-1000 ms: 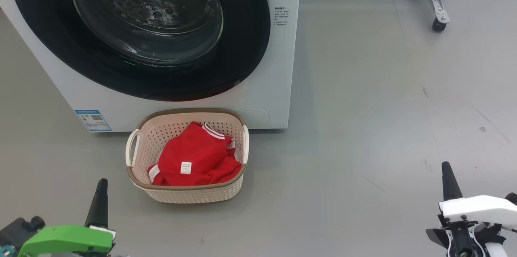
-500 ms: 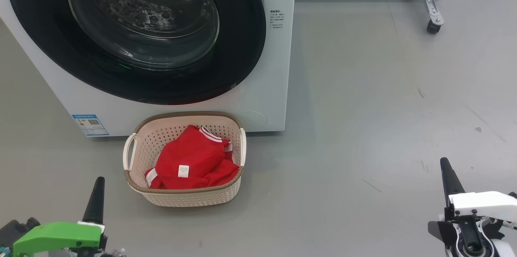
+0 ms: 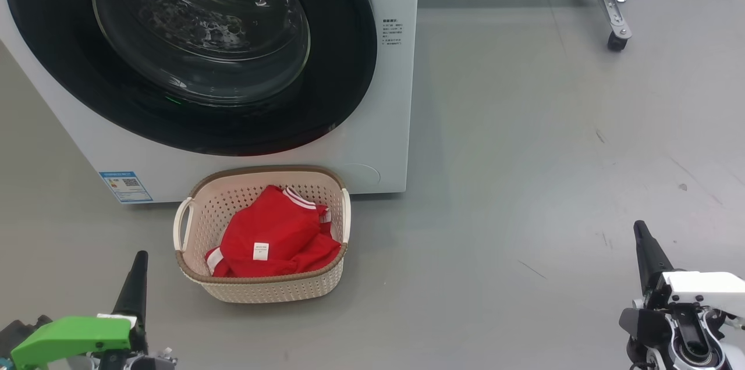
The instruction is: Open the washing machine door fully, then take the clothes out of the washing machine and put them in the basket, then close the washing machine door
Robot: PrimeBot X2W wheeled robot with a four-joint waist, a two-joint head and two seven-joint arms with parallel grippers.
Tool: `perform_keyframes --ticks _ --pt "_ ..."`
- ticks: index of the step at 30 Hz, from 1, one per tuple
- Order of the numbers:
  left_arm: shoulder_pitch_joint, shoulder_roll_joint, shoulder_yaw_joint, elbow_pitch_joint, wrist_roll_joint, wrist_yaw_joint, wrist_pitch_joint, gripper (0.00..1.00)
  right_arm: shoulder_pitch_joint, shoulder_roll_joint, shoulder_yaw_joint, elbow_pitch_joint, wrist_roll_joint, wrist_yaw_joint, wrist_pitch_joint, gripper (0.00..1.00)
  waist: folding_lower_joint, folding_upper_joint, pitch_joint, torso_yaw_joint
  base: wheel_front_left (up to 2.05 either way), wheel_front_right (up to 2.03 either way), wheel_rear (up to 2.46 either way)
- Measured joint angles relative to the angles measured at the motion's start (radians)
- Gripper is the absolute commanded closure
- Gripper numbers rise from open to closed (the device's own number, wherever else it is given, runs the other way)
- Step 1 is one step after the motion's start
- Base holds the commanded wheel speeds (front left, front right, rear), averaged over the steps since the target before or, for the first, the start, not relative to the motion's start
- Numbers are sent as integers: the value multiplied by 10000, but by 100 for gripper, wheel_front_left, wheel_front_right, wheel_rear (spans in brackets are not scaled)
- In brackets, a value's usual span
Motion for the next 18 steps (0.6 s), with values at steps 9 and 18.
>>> perform_keyframes --ticks 9,18 --pt "-58 -58 75 81 -481 0 107 100 -102 -36 -33 121 554 84 115 100 0 0 -28 -32 0 0 0" --pt "-78 -59 81 125 -481 0 107 100 -136 -36 -38 146 554 84 115 100 0 0 -29 -32 0 0 0"
